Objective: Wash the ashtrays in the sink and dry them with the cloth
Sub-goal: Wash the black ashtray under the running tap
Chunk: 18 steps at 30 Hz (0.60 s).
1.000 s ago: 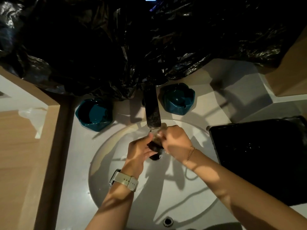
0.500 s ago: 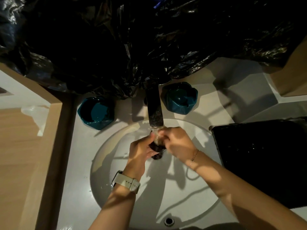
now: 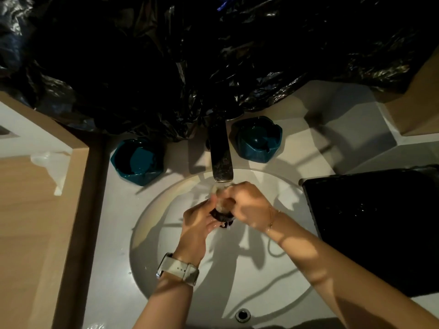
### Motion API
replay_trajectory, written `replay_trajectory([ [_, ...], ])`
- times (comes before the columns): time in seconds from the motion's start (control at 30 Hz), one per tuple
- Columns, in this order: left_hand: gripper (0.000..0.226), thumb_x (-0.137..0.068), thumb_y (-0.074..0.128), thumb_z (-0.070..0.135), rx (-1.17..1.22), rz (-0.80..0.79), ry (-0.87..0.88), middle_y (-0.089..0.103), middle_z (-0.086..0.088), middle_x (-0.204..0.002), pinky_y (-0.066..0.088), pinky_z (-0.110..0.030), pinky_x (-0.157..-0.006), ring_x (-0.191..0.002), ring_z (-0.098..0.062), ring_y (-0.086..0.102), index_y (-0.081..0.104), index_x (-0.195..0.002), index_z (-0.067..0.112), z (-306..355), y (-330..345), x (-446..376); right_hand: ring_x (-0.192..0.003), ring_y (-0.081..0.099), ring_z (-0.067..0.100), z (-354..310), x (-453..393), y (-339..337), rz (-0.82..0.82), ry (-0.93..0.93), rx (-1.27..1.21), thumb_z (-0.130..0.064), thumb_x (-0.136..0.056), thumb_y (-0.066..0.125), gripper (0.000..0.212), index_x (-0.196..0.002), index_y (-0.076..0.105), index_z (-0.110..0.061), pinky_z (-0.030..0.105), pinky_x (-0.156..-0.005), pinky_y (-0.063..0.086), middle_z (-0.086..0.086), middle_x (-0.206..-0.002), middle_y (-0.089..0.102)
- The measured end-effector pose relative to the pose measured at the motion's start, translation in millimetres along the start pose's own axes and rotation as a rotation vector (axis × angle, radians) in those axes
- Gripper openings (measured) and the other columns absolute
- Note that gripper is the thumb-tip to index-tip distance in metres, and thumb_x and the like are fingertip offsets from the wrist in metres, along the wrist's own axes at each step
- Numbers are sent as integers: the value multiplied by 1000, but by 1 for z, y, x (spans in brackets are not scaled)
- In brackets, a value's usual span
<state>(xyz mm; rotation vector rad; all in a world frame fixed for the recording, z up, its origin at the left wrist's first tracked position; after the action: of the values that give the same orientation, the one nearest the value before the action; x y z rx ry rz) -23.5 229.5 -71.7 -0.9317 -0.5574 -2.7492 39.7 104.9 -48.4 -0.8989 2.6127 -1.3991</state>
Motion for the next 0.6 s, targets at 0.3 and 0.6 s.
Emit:
replay_trajectory([
  [0.3,36,-95,60,27,-53,-16,-7,74,-21,-92,59,-27,-69,-80,-26,72,72,-93,-7,8,4,1,-81,57,21,6,-2,-21,-228,130,28,0,-83,53,24,-92,74,-7,27,-76,47,9,-91,68],
  [0.6,31,-95,58,31,-71,-43,-28,75,-21,-96,57,-33,-76,-90,-30,73,77,-95,6,7,-9,2,-47,51,16,-4,10,-6,-181,67,-17,1,-83,56,27,-57,62,-4,26,-51,44,7,-51,54],
])
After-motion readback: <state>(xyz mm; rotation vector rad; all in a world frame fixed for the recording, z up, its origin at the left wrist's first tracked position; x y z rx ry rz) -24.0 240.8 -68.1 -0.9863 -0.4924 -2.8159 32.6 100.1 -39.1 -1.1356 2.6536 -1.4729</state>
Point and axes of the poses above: each hand's wrist, its own x-axis away from the middle knuckle, its own y-axis out of the palm, z = x × y, the point moved 2 cm from there along -x, towards the middle knuckle
